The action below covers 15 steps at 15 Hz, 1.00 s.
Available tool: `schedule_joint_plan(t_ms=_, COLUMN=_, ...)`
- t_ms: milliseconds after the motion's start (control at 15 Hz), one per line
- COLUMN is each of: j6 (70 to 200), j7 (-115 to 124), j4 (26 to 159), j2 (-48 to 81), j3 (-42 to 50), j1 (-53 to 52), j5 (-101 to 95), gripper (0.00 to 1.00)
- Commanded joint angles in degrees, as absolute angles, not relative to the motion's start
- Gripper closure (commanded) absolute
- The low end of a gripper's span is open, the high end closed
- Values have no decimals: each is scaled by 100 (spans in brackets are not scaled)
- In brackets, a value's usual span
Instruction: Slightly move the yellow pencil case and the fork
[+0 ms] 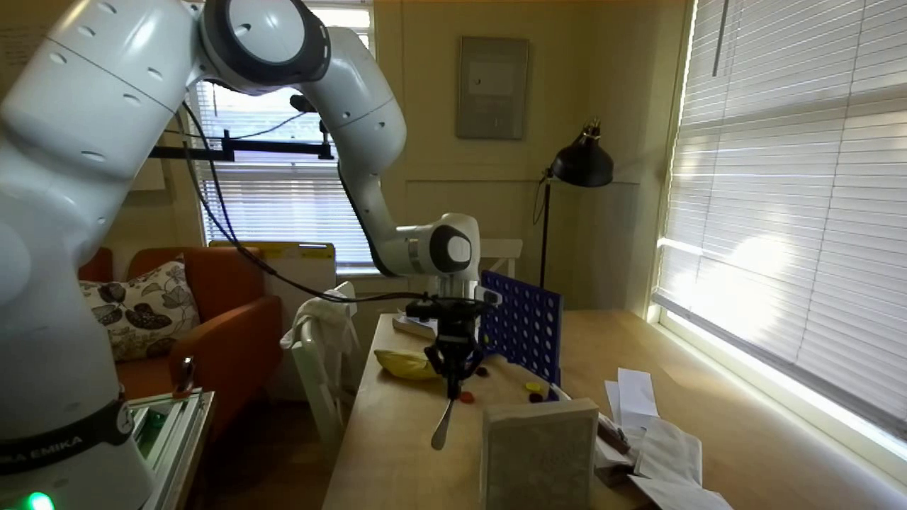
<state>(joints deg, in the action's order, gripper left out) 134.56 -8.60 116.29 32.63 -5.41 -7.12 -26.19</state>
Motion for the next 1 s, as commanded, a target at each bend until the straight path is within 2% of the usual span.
schedule_joint_plan(t_ms=0, j6=13463, j7=-85, j4=11756, j2=3247, j3=-298, j1=-818, j5=-2244, gripper=98)
schedule_joint_plan(t_ms=600, j6=11544, j7=440, j4=10846, j2=4063, j3=-168, j1=-872, j5=-1648, gripper=98)
schedule_joint_plan(t_ms=933, j6=11627, j7=590, j4=10384, j2=4533, j3=-75, j1=-919, j5=-1794, gripper=98)
